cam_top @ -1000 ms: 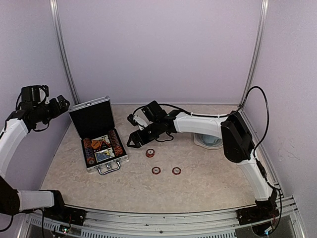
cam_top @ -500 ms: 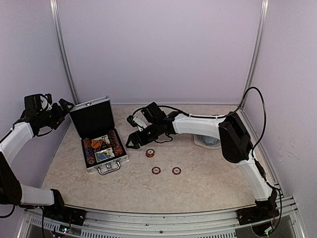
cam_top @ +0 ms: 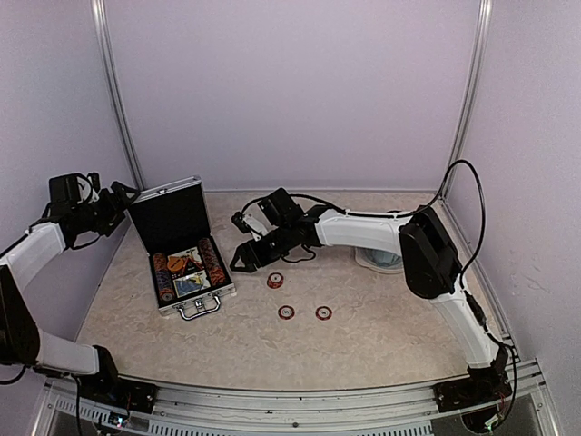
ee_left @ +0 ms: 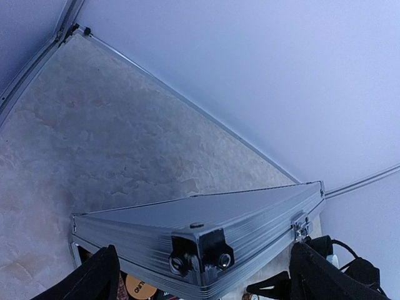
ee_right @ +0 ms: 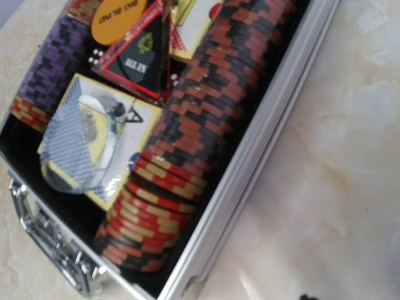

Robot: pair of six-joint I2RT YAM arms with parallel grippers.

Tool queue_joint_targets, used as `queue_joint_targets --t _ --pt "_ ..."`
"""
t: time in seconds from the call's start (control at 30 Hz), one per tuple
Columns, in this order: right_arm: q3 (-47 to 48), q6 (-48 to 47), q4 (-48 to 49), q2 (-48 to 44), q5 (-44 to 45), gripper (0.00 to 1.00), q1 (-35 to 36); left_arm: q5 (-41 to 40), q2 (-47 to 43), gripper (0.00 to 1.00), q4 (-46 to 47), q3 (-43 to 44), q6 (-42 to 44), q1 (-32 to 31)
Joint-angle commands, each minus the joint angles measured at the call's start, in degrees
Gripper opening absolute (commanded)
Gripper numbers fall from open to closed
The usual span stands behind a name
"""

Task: Pack up texas hold em set
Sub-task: Move the chip case to the center of the board.

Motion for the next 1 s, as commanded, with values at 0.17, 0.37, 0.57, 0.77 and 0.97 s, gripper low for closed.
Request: queue_joint_targets --t 0.17,0.37,0.57,0.77,0.97 --pt "7.2 1.9 -2.5 6.4 0.7 0.61 1.0 0.8 0.1 0.90 2.2 -1.8 0.3 0.2" --pt "10.1 3.3 -3.0 9.3 1.8 0.57 1.7 0.4 -0.4 0.89 2.2 -2.1 0.9 0.2" --pt "11.8 3.7 -3.9 10.8 4.2 0.54 2.0 0.0 0.0 0.88 2.3 -2.6 1.2 -0.4" --pt "12.9 4.0 -5.7 12.0 7.0 0.50 2.5 -0.3 -0.2 0.88 2.3 -3.0 1.5 -0.7" --pt "13.1 4.0 -7.8 12.0 11.4 0.44 2.6 -0.5 -0.1 0.87 2.9 -4.1 1.5 -1.7"
